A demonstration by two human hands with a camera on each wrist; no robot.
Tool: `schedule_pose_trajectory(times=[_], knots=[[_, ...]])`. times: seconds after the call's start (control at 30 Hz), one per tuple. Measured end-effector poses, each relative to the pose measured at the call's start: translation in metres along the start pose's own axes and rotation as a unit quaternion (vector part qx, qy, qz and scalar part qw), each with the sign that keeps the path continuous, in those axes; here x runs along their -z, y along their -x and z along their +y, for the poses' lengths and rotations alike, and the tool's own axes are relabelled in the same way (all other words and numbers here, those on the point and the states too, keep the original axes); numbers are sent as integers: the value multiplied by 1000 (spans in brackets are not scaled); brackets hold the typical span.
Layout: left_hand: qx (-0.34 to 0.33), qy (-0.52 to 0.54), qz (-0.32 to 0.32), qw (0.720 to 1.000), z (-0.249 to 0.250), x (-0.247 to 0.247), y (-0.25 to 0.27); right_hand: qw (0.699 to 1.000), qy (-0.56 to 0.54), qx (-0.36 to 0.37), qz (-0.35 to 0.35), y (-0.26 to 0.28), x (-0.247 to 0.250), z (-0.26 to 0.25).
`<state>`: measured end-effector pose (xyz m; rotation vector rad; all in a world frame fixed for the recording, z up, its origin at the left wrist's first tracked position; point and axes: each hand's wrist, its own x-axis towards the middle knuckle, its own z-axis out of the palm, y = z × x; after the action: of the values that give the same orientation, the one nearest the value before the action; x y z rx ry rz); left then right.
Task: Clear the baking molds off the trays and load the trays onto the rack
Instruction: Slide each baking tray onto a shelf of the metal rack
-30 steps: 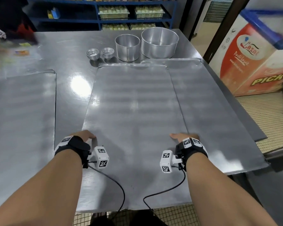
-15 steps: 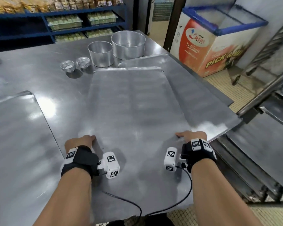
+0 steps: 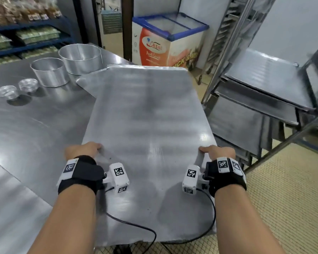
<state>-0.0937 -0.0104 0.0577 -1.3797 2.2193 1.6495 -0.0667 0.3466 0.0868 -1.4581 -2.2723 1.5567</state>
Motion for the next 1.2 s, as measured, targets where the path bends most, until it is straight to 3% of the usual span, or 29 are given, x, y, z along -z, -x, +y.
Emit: schedule_pose_trajectory(times=[0.37,0.57,0.83,1.0,1.2], knots=[[-74,-37,-103,991,-23,-64,120,987,-99,-35,122,52,174,100],[-101,-41,-152,982,-25,-96,172,973,-145,-73,167,73,238,134],[-146,-10,-175,974,2,-147,201,964,-161,-63,203,60,269,145],[-176,-47,-174,968,34,-179,204,943,-226,-103,220,34,279,118],[-198,-50,-200,958,85,-225,197,948,-214,-109,208,-21,274,77]])
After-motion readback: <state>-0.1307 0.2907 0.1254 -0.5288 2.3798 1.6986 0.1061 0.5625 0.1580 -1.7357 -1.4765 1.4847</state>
